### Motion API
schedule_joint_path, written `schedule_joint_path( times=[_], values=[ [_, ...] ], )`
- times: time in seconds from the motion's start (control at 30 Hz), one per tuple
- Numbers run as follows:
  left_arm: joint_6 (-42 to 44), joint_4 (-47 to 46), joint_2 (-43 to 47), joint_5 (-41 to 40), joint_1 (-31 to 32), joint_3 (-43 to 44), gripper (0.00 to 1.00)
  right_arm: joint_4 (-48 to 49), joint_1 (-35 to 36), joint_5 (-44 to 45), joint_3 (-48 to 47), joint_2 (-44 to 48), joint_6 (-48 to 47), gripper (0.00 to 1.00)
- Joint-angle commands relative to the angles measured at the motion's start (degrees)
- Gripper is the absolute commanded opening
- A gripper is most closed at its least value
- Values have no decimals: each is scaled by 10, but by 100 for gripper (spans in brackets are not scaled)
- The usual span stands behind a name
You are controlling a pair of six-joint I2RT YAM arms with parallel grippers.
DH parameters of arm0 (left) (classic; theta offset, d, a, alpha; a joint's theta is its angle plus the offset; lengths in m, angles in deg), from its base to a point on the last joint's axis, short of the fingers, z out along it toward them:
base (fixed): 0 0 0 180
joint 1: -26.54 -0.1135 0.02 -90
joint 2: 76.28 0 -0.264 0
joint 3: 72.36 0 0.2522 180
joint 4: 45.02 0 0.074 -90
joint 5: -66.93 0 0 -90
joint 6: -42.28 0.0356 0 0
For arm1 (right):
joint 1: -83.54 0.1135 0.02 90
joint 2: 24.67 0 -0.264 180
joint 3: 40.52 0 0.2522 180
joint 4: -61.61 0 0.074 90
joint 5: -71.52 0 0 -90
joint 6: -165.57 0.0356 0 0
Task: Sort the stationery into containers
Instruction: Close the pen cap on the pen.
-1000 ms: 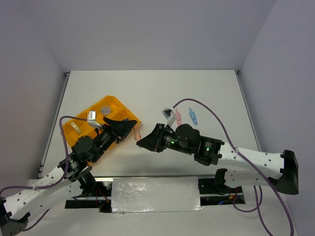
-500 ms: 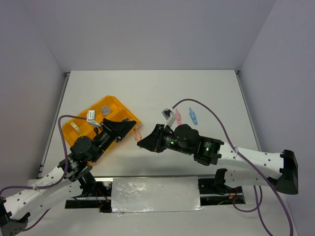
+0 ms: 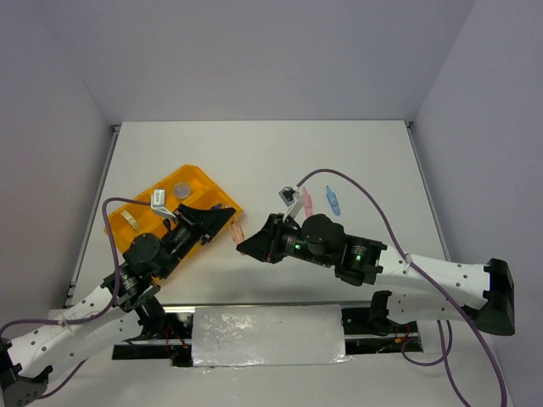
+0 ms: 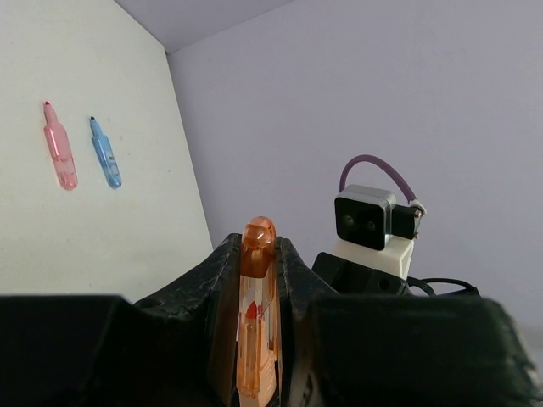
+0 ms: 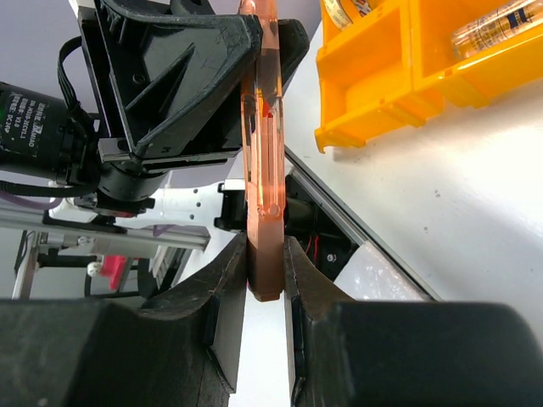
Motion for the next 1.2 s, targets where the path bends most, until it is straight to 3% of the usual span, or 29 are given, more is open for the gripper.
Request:
schedule_joint_path(
  times=[0.0,0.53,0.87,1.17],
  values=[
    [1,-26,-3,24,2,-5,0,53,5,16,-12,14,-19,0],
    [26,-121,7,69,2,-54,0,160,4,53,15,12,-39,0],
    [57,-100,16,107,2,-71,0,203,-20,65,-25,-4,-108,0],
    [96,-97,13,185,9,-110,0,209,-116,-73,-167,-92,-142,0]
  ],
)
